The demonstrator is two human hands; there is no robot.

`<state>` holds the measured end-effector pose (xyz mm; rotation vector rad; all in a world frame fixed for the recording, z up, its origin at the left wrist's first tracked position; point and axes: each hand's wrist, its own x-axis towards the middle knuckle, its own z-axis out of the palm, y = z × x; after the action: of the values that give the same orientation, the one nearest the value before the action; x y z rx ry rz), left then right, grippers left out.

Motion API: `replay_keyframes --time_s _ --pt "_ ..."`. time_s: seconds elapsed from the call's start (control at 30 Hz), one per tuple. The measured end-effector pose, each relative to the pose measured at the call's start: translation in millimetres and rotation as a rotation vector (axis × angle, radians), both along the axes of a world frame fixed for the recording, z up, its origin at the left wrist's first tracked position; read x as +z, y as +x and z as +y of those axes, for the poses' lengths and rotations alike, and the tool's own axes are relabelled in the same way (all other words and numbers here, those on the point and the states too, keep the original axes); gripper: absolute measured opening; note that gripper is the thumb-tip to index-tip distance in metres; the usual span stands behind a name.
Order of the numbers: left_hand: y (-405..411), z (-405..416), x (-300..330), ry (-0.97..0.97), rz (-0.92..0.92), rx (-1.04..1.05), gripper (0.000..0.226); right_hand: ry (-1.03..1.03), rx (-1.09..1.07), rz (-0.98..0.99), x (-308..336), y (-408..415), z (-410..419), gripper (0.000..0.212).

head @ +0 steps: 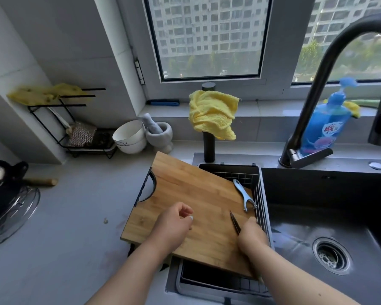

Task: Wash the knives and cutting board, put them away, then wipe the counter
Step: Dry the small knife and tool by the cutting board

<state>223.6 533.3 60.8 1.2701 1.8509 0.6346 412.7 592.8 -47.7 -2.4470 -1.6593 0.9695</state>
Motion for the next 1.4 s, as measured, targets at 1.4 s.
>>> replay_keyframes --time_s 1.4 --pt "-131.3 -55.0 60.4 0.366 -0.935 0.933 0.012 0.120 0.453 0.955 176.5 -108.9 -48.4 0.008"
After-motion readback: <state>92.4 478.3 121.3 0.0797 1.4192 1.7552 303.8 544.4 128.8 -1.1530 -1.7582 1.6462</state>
